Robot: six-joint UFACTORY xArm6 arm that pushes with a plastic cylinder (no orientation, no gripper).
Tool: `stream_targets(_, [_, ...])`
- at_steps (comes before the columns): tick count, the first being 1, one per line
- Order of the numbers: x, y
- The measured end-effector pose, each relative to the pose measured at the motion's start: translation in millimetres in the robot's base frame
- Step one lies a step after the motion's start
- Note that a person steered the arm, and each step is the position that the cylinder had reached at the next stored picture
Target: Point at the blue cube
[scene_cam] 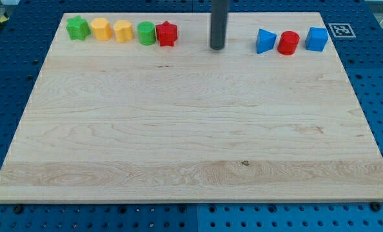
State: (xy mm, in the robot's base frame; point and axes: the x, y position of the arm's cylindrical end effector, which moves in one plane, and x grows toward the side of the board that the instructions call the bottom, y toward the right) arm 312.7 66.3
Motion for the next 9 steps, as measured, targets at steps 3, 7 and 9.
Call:
stream_targets(3, [64,100])
stream_targets(7, [-18,261])
stream_targets(9, [-93,258])
